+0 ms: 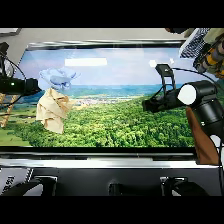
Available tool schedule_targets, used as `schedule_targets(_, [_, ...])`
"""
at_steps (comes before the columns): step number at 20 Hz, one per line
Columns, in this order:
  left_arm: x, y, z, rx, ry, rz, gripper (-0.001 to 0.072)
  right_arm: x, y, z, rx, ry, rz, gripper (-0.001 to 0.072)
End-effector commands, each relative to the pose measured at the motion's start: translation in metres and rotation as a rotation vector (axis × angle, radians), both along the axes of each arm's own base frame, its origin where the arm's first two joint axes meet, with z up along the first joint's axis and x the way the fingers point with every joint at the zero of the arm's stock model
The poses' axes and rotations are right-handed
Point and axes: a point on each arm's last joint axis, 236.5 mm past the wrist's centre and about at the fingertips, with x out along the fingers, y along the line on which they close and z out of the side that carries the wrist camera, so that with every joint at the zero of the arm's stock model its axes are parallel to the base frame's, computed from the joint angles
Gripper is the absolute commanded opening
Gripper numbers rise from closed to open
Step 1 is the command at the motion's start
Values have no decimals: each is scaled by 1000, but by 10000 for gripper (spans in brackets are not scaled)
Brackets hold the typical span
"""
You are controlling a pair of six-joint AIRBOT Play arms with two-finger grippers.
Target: Fold the clothes and pants, and hang the long-sleeved shirts on hangers.
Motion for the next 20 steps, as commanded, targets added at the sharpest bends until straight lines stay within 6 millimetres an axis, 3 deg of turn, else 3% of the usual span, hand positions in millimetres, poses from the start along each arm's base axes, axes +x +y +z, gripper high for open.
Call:
schedule_targets(1, [0,0,0,1,0,0,18,0,0,1,1,-1,1,33])
schedule_targets(14, [1,0,-1,1,-2,1,22,0,1,1,3,-2,0,33])
schedule_targets(15, [4,1,-2,1,-1,5,119,0,1,1,3,-2,0,33])
schedule_targets(16, [5,3,-6,2,8,18,263,0,1,1,4,-2,0,33])
schedule_targets(17, [7,11,-12,18,28,60,577,0,1,1,4,-3,0,33])
schedule_targets(18, [9,23,-21,43,53,114,720,0,1,1,4,-3,0,33])
schedule_targets(20, [21,49,-44,132,88,179,720,-1,2,1,7,4,1,33])
